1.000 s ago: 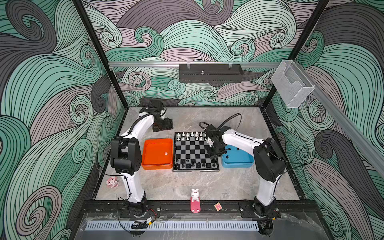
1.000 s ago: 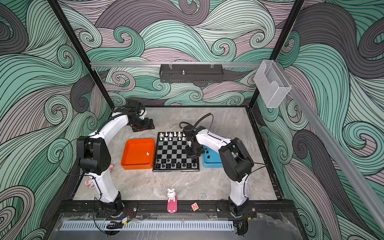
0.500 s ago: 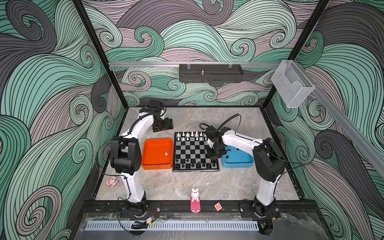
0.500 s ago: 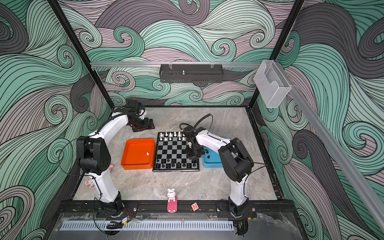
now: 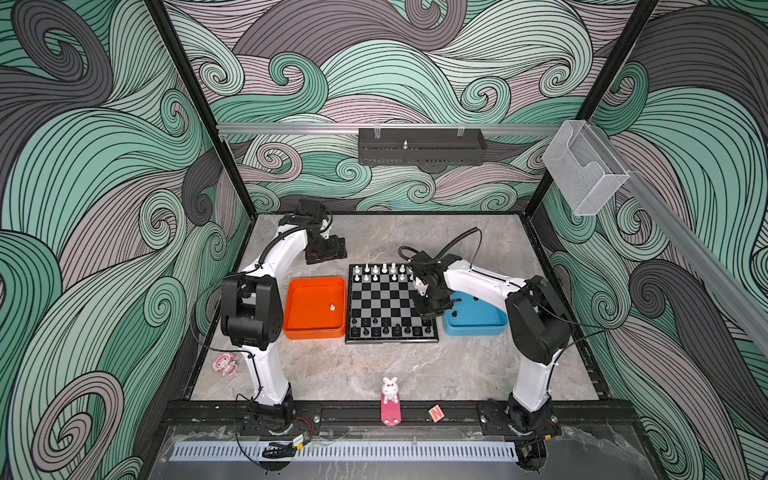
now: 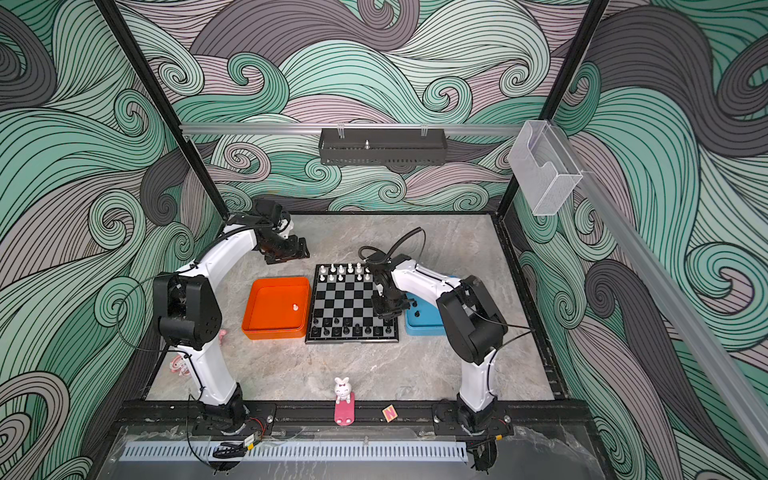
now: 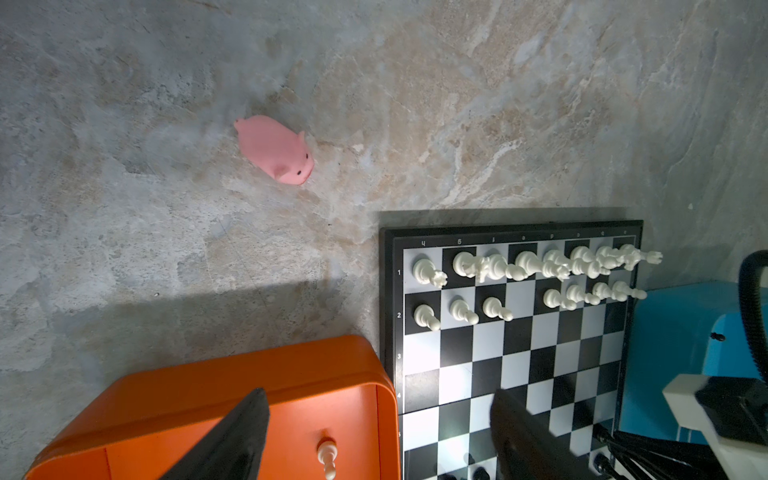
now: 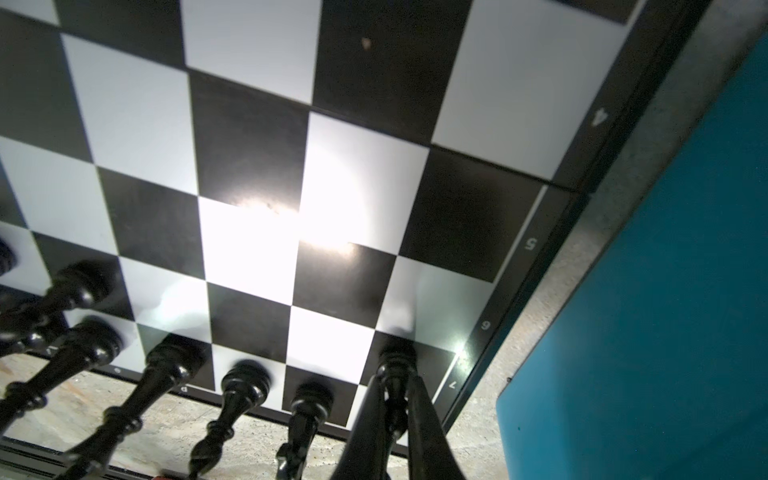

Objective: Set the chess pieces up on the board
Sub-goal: 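Carry the black pawn to the nearer rank while the left moves over the orange tray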

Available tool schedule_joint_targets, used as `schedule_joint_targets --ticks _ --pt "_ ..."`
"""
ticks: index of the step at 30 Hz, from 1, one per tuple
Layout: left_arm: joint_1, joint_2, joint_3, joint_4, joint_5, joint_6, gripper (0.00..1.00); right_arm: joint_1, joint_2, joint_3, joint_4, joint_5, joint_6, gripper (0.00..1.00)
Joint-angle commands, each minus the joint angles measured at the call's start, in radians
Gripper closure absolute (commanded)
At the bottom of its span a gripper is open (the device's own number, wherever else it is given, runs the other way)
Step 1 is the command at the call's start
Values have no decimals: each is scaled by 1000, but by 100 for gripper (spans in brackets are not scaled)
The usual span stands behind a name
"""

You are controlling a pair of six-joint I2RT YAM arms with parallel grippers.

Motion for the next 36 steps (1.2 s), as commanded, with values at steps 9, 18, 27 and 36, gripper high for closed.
schedule_joint_targets --ticks 9,18,27,36 --pt "5 3 -2 -19 15 -9 14 3 -9 -15 -25 40 14 87" --pt "6 3 -2 -19 14 -10 14 4 -19 -26 -24 40 17 88" --pt "6 3 -3 -19 15 -10 14 3 -32 -31 -22 51 22 88" --pt "6 4 -3 -19 16 -9 14 3 -25 -31 -21 34 23 88"
